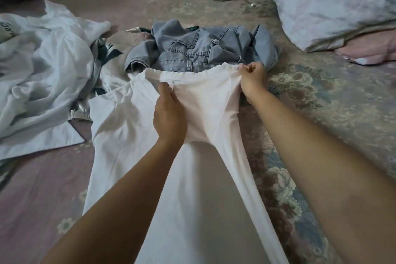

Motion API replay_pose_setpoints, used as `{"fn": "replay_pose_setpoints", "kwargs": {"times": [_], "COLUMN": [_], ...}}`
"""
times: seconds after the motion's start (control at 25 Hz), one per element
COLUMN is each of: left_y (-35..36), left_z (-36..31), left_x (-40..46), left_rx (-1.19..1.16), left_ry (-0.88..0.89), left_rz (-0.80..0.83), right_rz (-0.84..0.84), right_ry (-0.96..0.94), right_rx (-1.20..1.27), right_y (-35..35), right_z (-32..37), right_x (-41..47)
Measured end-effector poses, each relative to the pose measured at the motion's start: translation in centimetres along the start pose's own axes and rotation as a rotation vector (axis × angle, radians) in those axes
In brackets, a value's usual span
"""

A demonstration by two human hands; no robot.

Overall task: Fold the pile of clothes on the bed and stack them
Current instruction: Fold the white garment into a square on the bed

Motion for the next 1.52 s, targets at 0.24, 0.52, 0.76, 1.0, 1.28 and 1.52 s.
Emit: {"fn": "replay_pose_setpoints", "kwargs": {"times": [0.24,0.52,0.76,1.0,1.28,1.52], "left_y": [0.8,3.2,4.1,5.5,0.5,-1.8], "left_z": [1.3,1.3,-0.1,3.6,4.0,2.5], "left_x": [0.6,0.4,-2.8,-4.7,-17.3,-23.4], "left_rx": [0.276,0.553,0.741,0.825,0.507,0.286], "left_ry": [0.062,0.165,0.750,0.573,1.092,0.760], "left_rz": [0.056,0.167,0.160,0.627,0.568,0.588], "right_rz": [-0.044,-0.166,-0.109,0.210,0.341,0.155], "right_ry": [-0.010,-0.393,-0.591,-0.515,-0.576,-0.589], "right_rx": [0.010,-0.560,-0.785,-0.598,-0.599,-1.085], "right_y": [1.1,1.7,2.8,2.9,-8.3,-14.2], "right_z": [0.0,1.5,1.2,-2.3,-5.2,-9.0], "right_x": [-1.0,-2.4,-8.1,-14.4,-28.3,-40.9]}}
Point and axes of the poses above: each hand's wrist, its own x-axis towards the middle knuckle, its own y-axis out of the palm, z = x × y, the point moved 7 cm from there along x, towards the middle knuckle, and after that the axes turned 7 degrees about -x, right-handed, at the moved point
